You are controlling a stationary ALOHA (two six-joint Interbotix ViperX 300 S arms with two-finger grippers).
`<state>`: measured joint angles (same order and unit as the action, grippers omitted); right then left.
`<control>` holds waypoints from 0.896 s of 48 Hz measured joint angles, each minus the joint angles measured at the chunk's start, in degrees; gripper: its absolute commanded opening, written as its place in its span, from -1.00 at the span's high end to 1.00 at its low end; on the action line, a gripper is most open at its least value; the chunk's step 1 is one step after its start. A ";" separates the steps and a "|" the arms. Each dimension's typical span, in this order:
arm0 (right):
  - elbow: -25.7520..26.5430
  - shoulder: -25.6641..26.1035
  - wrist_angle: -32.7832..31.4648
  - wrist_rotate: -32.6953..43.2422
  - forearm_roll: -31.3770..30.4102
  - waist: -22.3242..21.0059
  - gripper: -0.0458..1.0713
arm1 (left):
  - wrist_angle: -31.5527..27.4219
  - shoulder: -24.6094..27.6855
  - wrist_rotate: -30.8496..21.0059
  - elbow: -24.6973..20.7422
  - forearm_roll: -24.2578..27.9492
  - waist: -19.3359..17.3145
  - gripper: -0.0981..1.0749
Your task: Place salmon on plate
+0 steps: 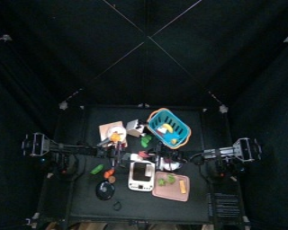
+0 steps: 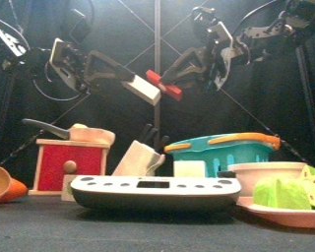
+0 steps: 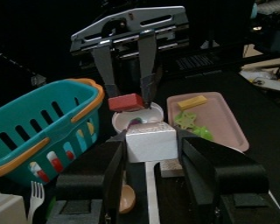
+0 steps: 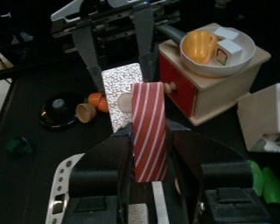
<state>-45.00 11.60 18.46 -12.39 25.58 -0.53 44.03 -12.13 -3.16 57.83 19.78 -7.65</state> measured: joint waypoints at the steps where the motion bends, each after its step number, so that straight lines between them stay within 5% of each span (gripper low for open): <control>1: -0.18 0.26 -0.26 0.00 0.88 0.44 0.00 | 0.00 0.00 0.09 0.00 0.00 0.09 -0.11; 22: -3.34 6.33 -8.00 0.18 36.21 15.03 0.00 | 0.00 -3.43 0.00 2.46 -3.87 0.00 -0.11; 34: -5.36 6.42 -7.03 0.09 61.44 21.80 0.00 | -0.44 -9.84 0.09 7.03 -4.22 -0.18 -0.11; 43: -5.62 6.42 -0.79 0.09 71.10 27.33 0.00 | -0.53 -15.21 0.09 11.51 -4.22 -0.18 -0.11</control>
<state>-50.63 18.02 17.67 -12.30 96.68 26.81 43.51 -27.33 -3.08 69.35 15.56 -7.82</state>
